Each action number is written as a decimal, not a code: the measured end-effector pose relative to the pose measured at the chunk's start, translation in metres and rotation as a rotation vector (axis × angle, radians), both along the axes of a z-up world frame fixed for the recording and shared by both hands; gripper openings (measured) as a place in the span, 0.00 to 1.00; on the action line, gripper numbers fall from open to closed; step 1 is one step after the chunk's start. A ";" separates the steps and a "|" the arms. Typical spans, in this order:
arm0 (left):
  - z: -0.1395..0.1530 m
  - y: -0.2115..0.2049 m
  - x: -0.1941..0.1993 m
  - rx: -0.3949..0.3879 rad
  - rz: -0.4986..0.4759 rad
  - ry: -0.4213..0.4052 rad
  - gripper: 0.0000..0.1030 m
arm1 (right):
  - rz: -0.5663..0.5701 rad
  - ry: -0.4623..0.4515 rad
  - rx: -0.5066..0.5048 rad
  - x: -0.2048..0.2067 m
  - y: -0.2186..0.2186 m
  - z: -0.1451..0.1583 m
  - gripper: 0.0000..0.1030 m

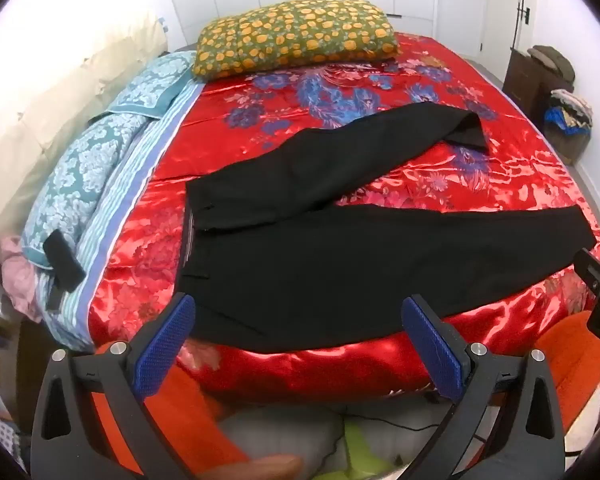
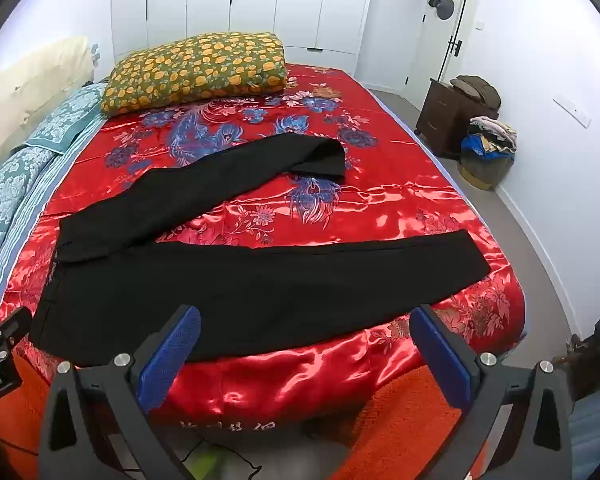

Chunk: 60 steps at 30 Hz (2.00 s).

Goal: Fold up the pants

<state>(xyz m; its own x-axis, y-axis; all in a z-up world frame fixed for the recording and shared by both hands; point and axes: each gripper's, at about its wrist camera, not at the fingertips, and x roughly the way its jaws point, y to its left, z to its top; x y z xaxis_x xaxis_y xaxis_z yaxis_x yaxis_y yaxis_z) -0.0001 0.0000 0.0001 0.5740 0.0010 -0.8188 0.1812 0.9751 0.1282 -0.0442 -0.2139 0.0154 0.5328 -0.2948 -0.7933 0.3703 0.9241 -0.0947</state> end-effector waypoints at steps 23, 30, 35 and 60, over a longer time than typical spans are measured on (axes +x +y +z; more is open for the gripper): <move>-0.003 0.001 0.002 0.000 -0.014 0.028 1.00 | 0.005 -0.005 0.007 0.001 0.002 -0.003 1.00; -0.004 -0.005 0.004 0.031 -0.025 0.013 1.00 | 0.022 -0.003 0.007 0.003 0.001 -0.003 1.00; -0.002 -0.006 0.017 0.017 -0.009 0.006 1.00 | 0.086 -0.149 0.001 0.009 -0.015 0.011 1.00; -0.107 -0.047 0.135 0.020 0.040 0.163 1.00 | -0.140 -0.056 0.609 0.347 -0.349 -0.230 0.79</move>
